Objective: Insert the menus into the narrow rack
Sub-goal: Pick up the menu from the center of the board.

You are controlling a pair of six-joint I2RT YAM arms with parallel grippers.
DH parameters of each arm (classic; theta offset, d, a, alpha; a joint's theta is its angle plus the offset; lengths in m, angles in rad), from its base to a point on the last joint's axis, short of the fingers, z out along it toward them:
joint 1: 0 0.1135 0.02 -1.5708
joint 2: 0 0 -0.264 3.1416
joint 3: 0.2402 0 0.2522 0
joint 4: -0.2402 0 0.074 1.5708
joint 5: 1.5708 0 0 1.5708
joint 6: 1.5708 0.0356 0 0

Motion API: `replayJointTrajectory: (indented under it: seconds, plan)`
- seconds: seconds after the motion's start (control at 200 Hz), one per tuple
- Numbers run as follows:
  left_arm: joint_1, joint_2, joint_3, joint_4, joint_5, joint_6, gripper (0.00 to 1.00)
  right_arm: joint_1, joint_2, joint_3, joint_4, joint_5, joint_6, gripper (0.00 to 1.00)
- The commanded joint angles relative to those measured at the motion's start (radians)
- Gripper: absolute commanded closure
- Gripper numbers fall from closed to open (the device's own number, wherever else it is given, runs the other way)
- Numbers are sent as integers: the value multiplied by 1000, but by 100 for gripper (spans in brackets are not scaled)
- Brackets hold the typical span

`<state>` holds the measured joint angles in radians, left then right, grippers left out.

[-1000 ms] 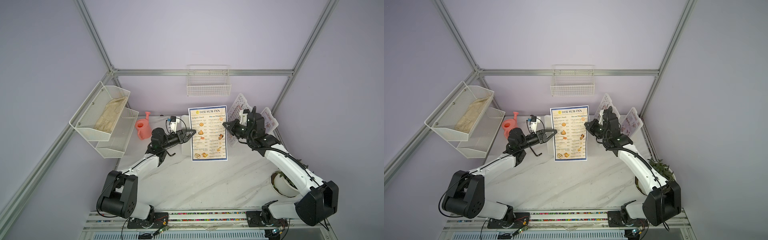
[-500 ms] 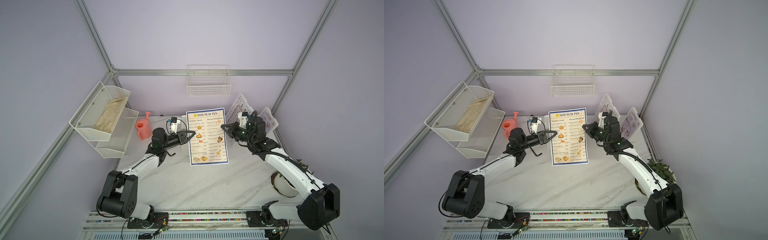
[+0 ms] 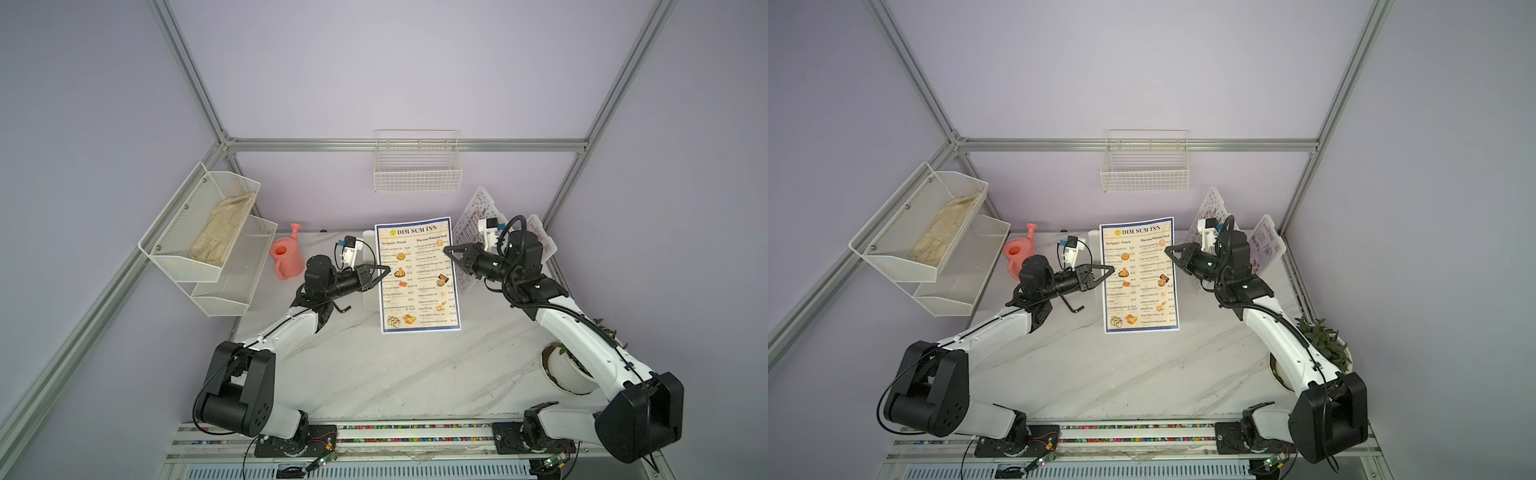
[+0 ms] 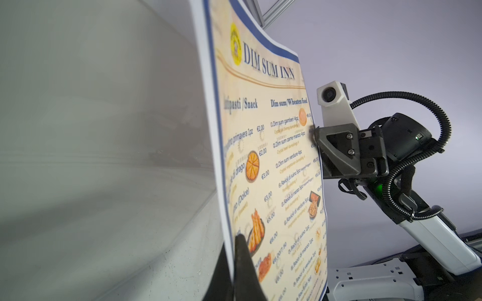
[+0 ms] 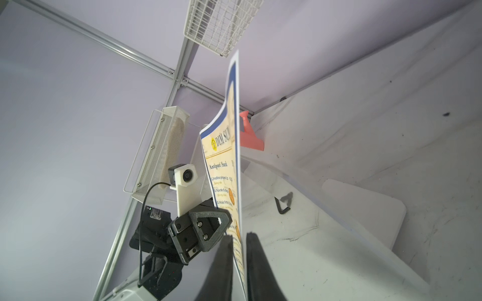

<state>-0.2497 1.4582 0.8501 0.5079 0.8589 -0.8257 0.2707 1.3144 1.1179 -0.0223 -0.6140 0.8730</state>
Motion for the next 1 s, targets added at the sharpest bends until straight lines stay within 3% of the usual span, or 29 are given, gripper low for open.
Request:
replayJointTrajectory:
  seconds: [0.0, 0.25, 0.465, 0.755, 0.995]
  plan:
    - [4, -31, 86, -19, 30, 43, 100, -21, 34, 14, 51, -155, -58, 75]
    - [9, -34, 127, -56, 40, 54, 100, -43, 92, 31, 39, -257, -98, 68]
    - [10, -37, 145, -14, 65, 13, 100, -43, 88, 19, 29, -198, -205, 64]
    - [14, -37, 176, 50, 75, -56, 100, -45, 115, 2, 204, -147, -200, 52]
    - [33, -37, 196, 141, 88, -133, 100, -49, 136, 13, 258, -197, -196, 45]
